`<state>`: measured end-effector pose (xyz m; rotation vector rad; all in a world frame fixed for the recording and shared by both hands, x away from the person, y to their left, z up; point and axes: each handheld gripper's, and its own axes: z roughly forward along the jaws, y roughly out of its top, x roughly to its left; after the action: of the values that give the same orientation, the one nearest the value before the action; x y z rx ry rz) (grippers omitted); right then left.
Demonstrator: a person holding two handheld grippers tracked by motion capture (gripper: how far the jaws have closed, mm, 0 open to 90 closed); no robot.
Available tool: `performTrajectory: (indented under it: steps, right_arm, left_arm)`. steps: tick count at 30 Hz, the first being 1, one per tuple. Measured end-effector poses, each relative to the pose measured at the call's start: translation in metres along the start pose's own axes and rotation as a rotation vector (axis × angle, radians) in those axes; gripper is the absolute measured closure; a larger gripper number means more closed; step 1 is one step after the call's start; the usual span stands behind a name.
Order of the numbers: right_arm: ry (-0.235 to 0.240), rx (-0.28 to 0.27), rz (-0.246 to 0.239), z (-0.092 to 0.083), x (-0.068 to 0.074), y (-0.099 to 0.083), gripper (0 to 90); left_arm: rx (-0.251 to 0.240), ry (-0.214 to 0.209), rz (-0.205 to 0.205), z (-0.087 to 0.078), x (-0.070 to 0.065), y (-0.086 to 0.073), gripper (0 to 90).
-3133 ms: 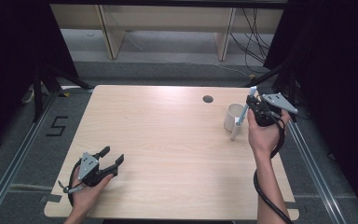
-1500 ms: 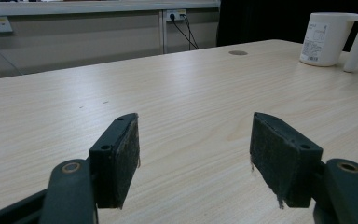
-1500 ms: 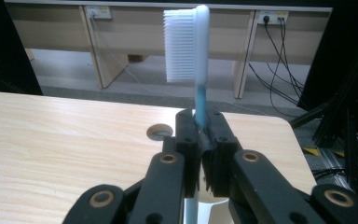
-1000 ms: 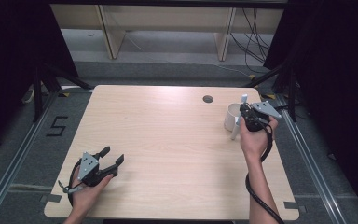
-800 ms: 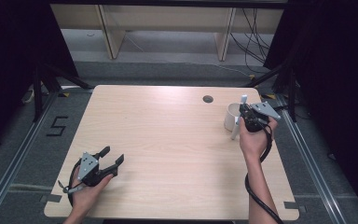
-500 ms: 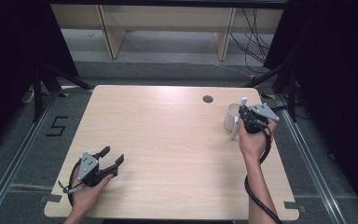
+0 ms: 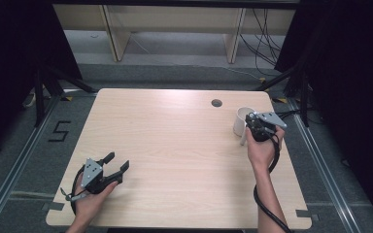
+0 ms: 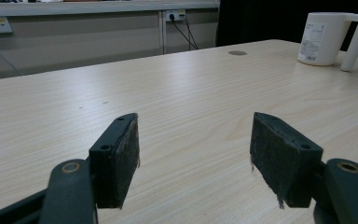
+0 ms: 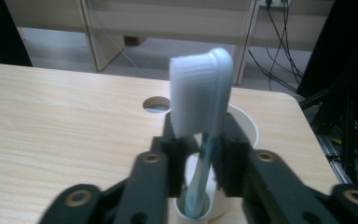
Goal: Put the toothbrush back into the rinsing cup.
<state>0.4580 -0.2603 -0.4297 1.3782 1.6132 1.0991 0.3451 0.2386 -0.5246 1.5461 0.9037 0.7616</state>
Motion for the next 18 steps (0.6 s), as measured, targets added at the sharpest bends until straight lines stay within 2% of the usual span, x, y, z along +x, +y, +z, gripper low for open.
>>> performTrajectory:
  steps: [2, 3, 5, 7, 8, 9, 11, 14, 16, 17, 18]
  right_arm:
    - [-0.015, 0.014, 0.027, 0.001, 0.002, -0.0019, 59.8]
    - [-0.016, 0.013, 0.001, 0.0022, 0.0001, -0.0028, 56.8]
    - [-0.032, 0.028, 0.007, 0.0014, 0.0011, -0.0035, 51.0]
    - [-0.027, 0.025, 0.002, 0.0018, 0.0007, -0.0037, 48.6]
    - [-0.038, 0.039, 0.036, 0.0005, 0.0027, -0.0043, 46.7]
    - [-0.03, 0.034, 0.024, 0.0008, 0.001, -0.0046, 45.4]
    - [-0.02, 0.042, 0.05, -0.0008, 0.0021, -0.0053, 42.4]
    - [-0.009, 0.041, 0.021, -0.0013, -0.0007, -0.0058, 40.7]
    - [-0.02, 0.051, 0.051, -0.0043, 0.0019, -0.0066, 39.7]
    - [-0.007, 0.042, 0.019, -0.0041, -0.0011, -0.007, 39.0]
    - [-0.007, 0.047, 0.032, -0.0047, -0.0011, -0.0077, 38.6]
  left_arm:
    - [0.002, 0.0, 0.001, 0.0, -0.0001, 0.0001, 32.5]
    - [0.002, 0.0, 0.001, 0.0, -0.0001, 0.0001, 32.5]
    - [0.001, 0.0, -0.001, -0.0001, 0.0001, 0.0, 32.5]
    - [0.019, 0.007, -0.002, -0.0018, -0.0001, 0.0007, 32.4]
    - [0.018, 0.006, -0.002, -0.0017, -0.0001, 0.0006, 32.4]
    - [0.019, 0.006, -0.002, -0.0017, -0.0002, 0.0006, 32.4]
    - [0.001, -0.001, 0.0, 0.0, 0.0, 0.0, 32.4]
    - [0.004, 0.0, 0.001, 0.0, -0.0001, 0.0001, 32.4]
    - [0.003, -0.001, 0.001, 0.0, -0.0001, 0.0001, 32.4]
    - [0.002, -0.002, 0.001, -0.0001, -0.0001, 0.0, 32.4]
    - [0.0, -0.002, 0.0, -0.0001, 0.0, 0.0, 32.3]
